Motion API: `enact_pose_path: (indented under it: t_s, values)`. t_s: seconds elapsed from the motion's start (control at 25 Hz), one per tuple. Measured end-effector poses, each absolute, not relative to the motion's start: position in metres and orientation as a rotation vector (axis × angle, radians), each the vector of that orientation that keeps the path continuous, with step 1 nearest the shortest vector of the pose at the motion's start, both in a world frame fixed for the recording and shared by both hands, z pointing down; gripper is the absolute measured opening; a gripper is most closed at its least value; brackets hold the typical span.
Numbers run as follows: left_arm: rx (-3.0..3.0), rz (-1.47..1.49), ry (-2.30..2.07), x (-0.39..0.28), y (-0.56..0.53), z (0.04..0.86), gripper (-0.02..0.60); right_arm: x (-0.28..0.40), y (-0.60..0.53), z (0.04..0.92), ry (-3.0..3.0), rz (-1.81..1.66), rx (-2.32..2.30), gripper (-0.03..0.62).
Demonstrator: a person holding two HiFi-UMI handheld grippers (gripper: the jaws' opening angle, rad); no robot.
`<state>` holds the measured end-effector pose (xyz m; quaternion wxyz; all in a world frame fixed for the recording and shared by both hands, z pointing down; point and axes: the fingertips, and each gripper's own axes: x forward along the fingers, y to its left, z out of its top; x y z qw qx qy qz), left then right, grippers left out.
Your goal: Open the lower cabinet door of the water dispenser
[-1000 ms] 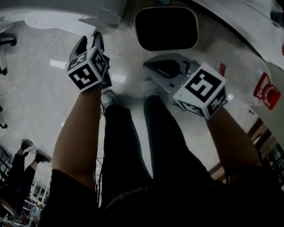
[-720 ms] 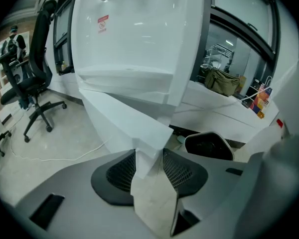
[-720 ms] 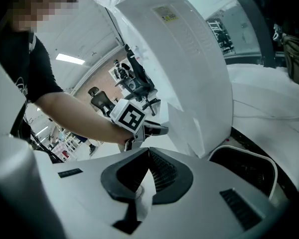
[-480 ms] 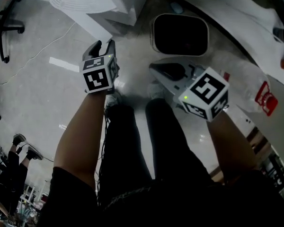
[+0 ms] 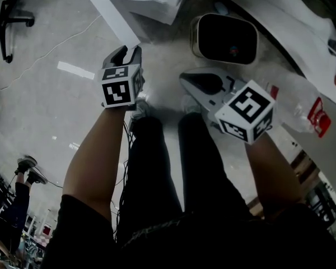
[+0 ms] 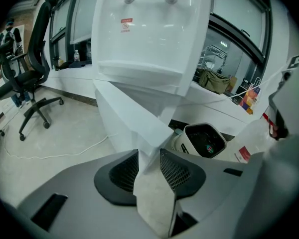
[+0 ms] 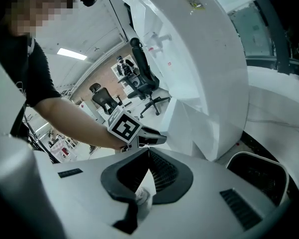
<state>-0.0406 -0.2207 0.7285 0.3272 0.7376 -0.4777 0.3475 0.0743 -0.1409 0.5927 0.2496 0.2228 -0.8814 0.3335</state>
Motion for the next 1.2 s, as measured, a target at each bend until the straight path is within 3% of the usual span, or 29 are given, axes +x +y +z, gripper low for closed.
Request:
enact_pose_path:
  t_s: [0.36,1.2]
  values:
    - [1.971,0.962,-1.228,-0.067,-0.21,0.729,0.106,0.043,-0.13,0.595,-2.409,0.926,0.603,0.012]
    - [2.06,1.085,-1.038,-0.131,-0.199,0.732,0.103,-0.038,-0.14,0.595,-2.366,0.969,0.653,0.012]
